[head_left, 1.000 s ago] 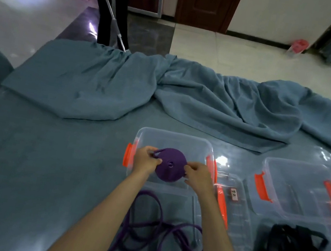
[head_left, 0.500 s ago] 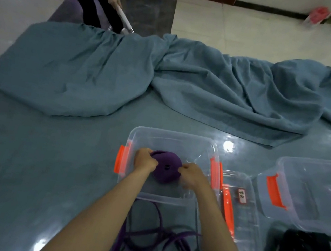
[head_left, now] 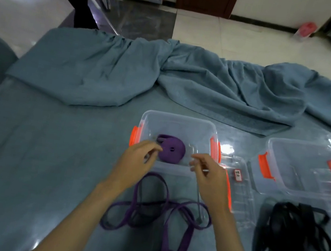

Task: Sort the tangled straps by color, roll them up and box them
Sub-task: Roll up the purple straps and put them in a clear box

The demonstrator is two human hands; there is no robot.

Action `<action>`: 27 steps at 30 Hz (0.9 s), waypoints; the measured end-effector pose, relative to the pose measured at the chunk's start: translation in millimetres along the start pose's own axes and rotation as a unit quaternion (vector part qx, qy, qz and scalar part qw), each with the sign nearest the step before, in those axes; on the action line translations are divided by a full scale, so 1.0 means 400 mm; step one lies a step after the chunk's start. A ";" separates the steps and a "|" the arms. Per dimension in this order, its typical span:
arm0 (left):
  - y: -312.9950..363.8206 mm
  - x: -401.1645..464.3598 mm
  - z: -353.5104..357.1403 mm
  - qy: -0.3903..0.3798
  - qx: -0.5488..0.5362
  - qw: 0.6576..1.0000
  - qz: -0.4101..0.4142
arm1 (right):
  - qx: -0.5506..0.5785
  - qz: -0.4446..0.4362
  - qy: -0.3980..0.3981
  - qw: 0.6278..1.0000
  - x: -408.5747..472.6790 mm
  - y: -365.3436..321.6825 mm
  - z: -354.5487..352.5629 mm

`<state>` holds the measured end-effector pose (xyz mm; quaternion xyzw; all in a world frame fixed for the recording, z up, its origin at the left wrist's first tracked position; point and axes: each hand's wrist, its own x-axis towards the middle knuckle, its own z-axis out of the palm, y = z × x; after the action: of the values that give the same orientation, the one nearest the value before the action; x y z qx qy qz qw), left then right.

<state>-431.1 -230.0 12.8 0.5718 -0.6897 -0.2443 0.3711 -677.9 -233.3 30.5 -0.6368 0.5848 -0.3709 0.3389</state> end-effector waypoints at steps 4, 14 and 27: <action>-0.073 -0.196 -0.009 -0.031 0.054 0.994 -0.090 | -0.020 0.045 -0.038 0.998 -0.116 0.077 0.026; -0.174 -0.370 -0.022 -0.209 0.141 0.920 -0.299 | -0.185 0.075 -0.200 0.959 -0.235 0.166 0.113; 0.085 -0.213 -0.283 0.027 -0.077 0.994 -0.069 | -0.070 0.074 -0.155 0.983 -0.167 0.027 0.071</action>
<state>-356.1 -129.7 87.2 0.5942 -0.6173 -0.3065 0.4146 -661.3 -167.6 1.9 -0.6638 0.5954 -0.1995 0.4064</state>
